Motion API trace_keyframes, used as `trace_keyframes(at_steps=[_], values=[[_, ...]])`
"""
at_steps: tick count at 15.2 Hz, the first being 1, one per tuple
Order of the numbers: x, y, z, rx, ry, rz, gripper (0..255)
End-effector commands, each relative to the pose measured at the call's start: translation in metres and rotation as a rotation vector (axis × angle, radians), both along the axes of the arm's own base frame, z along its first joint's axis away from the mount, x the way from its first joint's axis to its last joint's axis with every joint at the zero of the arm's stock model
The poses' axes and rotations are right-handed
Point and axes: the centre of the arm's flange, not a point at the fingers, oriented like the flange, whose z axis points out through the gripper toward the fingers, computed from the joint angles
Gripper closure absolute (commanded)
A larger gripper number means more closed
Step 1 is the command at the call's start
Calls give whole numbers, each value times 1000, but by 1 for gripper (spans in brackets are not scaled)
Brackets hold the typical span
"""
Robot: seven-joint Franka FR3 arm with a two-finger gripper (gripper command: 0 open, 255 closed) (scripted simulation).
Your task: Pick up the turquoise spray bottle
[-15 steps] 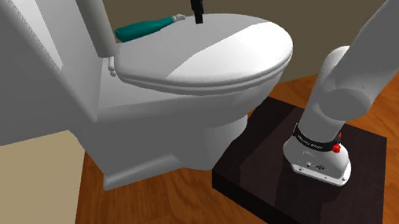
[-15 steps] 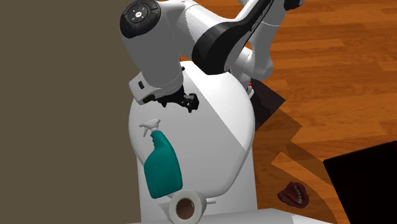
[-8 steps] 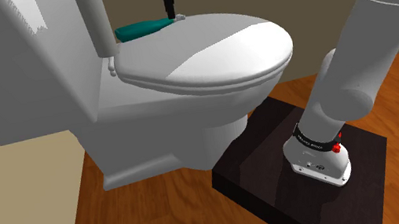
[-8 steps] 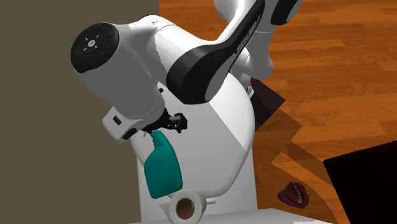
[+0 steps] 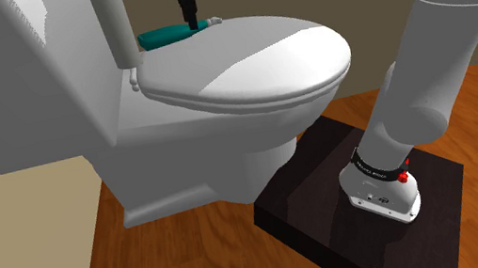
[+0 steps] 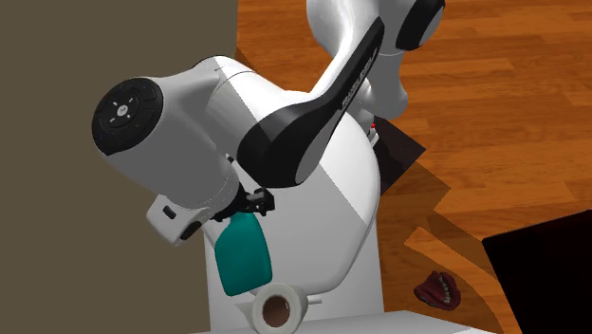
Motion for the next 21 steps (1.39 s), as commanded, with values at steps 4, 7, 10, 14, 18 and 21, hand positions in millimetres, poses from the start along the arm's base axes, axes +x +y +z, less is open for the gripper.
trace_keyframes(at_steps=[4, 7, 10, 14, 18, 21], values=[[1, 0, -19, 0, -1, 1, 0], [1, 0, -19, 0, 0, 1, 255], [0, 1, -19, 0, -1, 1, 255], [1, 0, -19, 0, 0, 1, 255], [1, 0, 2, 0, -1, 1, 255], [1, 0, 18, 0, -1, 1, 255]])
